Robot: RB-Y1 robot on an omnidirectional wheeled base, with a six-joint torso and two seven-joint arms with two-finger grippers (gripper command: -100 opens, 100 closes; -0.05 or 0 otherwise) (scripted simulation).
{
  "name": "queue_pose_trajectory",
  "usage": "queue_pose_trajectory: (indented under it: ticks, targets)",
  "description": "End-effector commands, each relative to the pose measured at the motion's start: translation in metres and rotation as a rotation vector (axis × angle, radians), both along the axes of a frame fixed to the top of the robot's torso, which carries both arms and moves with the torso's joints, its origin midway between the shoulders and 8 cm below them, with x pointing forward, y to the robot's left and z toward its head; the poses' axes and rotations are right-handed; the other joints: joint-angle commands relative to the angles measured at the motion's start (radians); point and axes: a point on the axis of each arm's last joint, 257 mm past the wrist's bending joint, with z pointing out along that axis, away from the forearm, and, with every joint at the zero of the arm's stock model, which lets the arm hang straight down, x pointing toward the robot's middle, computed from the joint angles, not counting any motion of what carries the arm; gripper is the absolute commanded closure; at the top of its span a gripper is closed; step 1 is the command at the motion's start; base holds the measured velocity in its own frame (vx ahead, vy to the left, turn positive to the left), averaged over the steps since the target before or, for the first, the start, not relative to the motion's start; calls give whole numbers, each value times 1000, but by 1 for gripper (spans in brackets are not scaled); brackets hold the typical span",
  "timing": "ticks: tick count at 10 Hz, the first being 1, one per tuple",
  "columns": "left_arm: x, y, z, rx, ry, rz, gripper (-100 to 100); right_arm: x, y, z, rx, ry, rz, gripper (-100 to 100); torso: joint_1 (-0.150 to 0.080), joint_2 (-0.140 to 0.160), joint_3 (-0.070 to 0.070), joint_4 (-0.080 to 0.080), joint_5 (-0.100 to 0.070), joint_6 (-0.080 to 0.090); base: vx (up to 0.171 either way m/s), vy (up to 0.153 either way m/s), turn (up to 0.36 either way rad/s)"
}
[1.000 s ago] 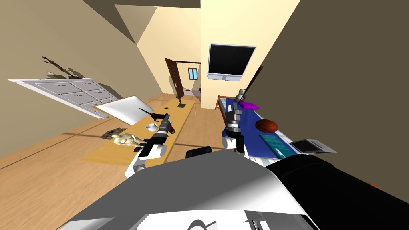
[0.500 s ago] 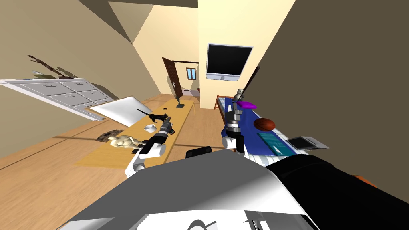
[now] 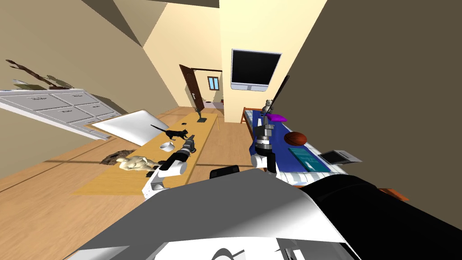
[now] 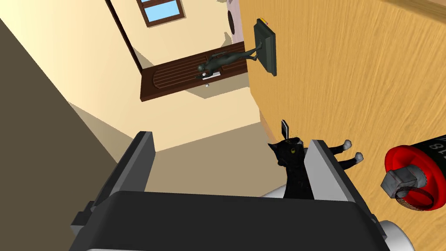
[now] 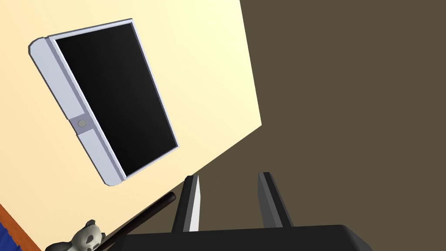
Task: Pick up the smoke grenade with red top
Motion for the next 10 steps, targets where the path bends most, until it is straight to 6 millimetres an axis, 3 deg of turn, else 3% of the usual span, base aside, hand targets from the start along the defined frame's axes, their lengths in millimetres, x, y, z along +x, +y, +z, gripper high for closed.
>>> queue_pose_trajectory:
  ticks: [1,10]
  targets:
    - [0,6,-17,7,60,5,-100,0,0,0,0,0,0,0,0,0,0,0,0,0,1,14,-75]
    - [-13,44,-93,35,355,41,-100,0,0,0,0,0,0,0,0,0,0,0,0,0,4,21,-72]
